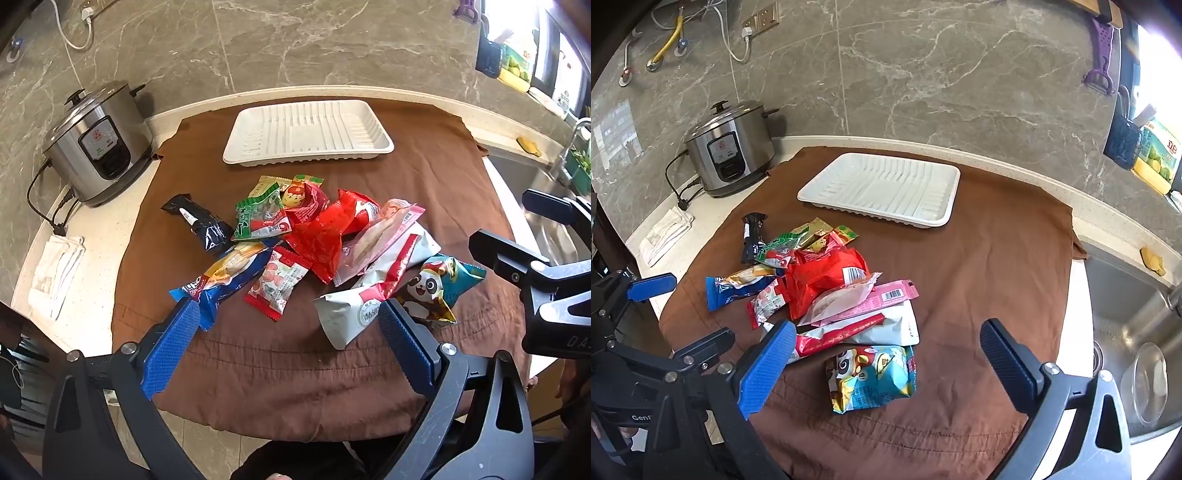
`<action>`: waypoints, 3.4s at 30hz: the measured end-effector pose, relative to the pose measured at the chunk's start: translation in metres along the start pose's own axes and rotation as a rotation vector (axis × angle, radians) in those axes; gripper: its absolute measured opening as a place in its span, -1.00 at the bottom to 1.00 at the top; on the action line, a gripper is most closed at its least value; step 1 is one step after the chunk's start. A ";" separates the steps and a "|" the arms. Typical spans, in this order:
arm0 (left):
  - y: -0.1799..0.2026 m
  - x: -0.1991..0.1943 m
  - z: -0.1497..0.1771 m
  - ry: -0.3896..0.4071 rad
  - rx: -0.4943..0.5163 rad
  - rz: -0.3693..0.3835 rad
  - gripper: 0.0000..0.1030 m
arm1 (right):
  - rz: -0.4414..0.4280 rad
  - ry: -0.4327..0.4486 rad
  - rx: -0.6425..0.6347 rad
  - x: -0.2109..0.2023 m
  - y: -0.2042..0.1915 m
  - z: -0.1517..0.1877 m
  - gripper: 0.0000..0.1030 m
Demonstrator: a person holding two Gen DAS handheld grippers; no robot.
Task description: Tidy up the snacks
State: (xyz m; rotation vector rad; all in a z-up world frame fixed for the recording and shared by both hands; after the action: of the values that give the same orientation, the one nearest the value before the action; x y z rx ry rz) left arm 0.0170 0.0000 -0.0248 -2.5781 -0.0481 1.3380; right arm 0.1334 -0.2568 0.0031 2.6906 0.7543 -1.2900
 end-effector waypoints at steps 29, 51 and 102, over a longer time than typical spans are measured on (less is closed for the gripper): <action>-0.002 0.006 0.001 -0.006 -0.001 0.006 0.90 | -0.005 -0.001 0.008 0.004 0.002 -0.002 0.98; -0.008 0.004 0.009 -0.004 -0.040 0.013 0.90 | -0.015 -0.010 0.022 0.003 0.000 0.006 0.99; -0.163 0.180 -0.079 -0.230 -0.303 0.091 0.89 | -0.179 -0.261 0.901 0.094 0.053 0.064 0.99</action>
State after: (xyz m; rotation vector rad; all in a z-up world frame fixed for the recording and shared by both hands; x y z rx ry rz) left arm 0.1980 0.1679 -0.0889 -2.6780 -0.1888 1.7801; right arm 0.1616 -0.2822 -0.1162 2.9652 0.4440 -2.4463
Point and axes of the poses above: each gripper's, at about its wrist camera, not at the fingertips, and x roughly the way its jaws point, y to its right, z to its underside, the point moved 3 cm from there along x, roughly the way its jaws point, and after that the axes turned 8 degrees about -z, right-handed, at the moved point
